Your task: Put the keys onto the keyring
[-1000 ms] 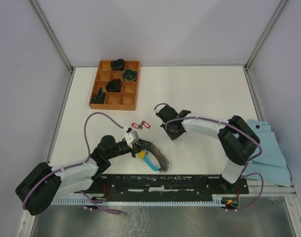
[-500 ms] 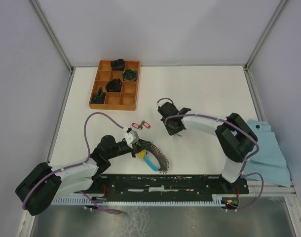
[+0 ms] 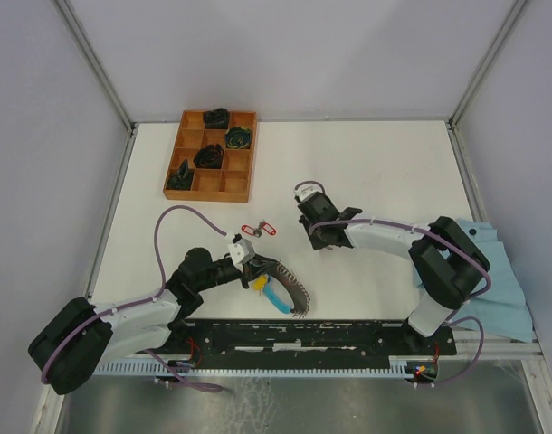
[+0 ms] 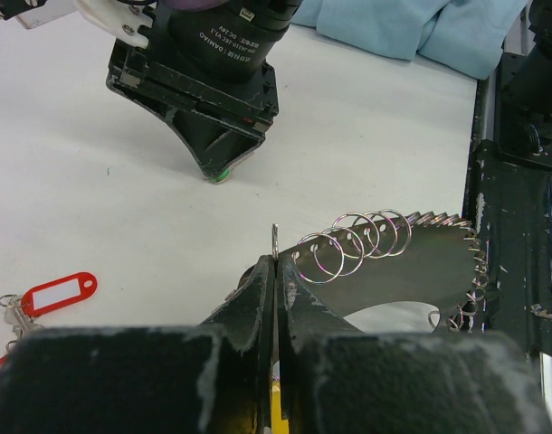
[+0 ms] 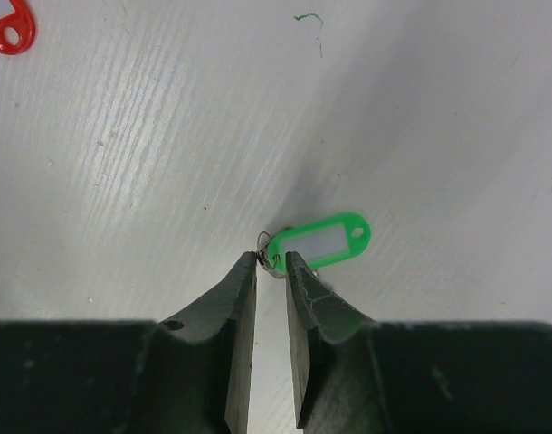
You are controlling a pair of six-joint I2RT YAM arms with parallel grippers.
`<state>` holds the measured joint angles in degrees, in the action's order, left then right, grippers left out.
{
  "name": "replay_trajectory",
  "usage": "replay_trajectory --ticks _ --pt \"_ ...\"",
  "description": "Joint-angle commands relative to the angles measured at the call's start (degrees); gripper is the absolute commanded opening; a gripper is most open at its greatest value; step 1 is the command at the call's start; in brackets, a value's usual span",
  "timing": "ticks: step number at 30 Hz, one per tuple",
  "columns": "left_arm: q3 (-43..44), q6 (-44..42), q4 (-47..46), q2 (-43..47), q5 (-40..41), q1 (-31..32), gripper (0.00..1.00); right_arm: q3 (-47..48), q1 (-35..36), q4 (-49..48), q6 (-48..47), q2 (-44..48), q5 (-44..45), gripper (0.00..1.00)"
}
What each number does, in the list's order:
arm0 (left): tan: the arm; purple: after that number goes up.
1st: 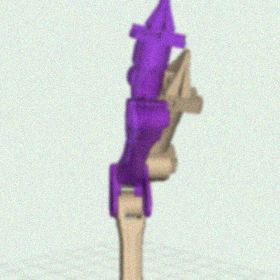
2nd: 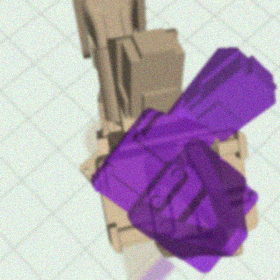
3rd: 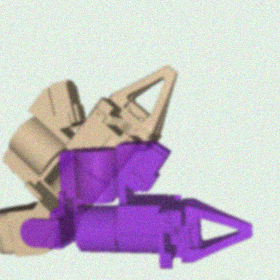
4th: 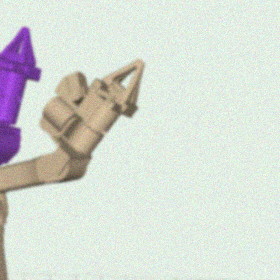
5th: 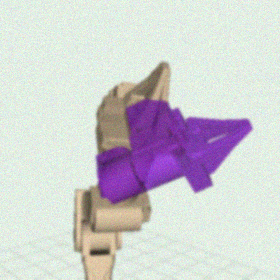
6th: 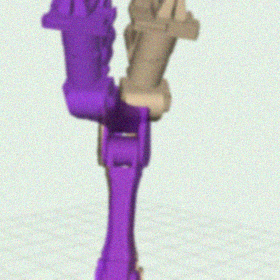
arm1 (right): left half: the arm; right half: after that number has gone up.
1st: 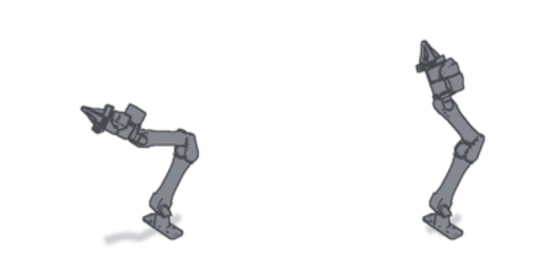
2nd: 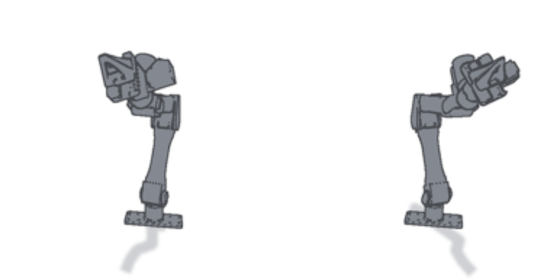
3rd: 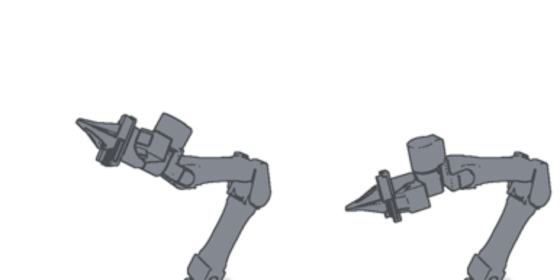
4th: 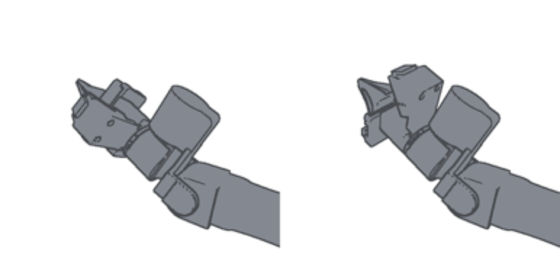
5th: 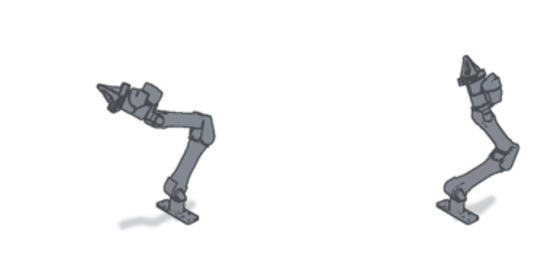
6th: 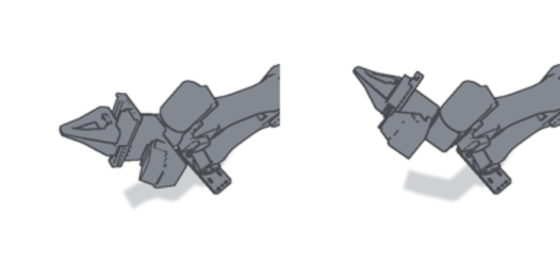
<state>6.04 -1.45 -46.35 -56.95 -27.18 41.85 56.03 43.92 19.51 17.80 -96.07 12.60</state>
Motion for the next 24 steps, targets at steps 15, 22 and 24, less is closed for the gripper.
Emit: replay_trajectory --ticks 15,22,24 --pt "1.08 -2.04 -4.29 -0.35 -1.10 -0.01 0.03 -1.42 1.08 -4.10 -1.54 -0.64 3.28 0.22" --pt "1.08 -1.97 -4.37 -0.36 -1.21 -0.07 0.03 -1.12 1.08 -3.52 -1.77 -1.11 3.66 0.20" --pt "1.08 -1.97 -4.37 -0.44 -1.21 -0.01 0.03 -1.09 1.08 -3.43 -1.81 -1.22 3.57 0.19"
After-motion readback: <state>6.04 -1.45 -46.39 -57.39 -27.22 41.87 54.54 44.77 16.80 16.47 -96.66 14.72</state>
